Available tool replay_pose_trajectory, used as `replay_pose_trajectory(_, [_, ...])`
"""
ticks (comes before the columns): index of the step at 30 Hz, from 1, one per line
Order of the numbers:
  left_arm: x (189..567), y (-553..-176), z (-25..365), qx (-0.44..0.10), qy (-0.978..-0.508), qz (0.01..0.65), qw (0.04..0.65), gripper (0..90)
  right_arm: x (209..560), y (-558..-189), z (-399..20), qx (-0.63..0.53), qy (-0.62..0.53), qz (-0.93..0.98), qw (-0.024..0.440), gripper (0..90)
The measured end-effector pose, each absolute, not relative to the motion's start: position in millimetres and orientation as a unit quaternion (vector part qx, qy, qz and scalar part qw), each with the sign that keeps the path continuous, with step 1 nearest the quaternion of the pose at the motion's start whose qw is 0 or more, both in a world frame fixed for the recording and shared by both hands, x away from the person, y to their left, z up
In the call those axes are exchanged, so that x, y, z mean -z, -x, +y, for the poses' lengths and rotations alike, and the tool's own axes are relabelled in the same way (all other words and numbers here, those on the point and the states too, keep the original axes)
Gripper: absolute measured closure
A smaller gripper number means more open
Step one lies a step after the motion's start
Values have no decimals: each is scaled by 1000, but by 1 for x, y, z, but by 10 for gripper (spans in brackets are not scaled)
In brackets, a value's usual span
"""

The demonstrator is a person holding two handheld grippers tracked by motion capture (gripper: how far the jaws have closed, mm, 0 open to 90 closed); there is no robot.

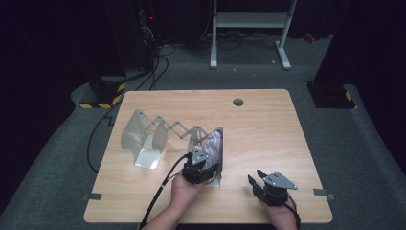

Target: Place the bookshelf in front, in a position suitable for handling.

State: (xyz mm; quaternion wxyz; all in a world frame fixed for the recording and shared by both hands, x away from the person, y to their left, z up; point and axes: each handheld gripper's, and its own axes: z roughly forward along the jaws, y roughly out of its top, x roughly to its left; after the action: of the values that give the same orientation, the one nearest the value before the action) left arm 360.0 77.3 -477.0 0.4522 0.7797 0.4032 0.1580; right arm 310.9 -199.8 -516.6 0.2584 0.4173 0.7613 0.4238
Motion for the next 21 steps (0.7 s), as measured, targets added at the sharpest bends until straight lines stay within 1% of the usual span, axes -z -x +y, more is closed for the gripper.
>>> replay_pose_trajectory(7, [437,-364,80,-173,-760,388,492,623,517,-311,-201,-424,-417,761,258,558])
replay_pose_trajectory(12, [415,-364,86,-185,-743,382,517,623,517,-311,-201,-425,-417,761,259,558])
replay_pose_trajectory(17, [402,-357,94,-184,-732,372,541,623,516,-311,-201,-425,-418,760,258,558])
replay_pose_trajectory(21, [404,-348,102,-185,-732,368,543,622,516,-311,-201,-425,-418,760,258,557])
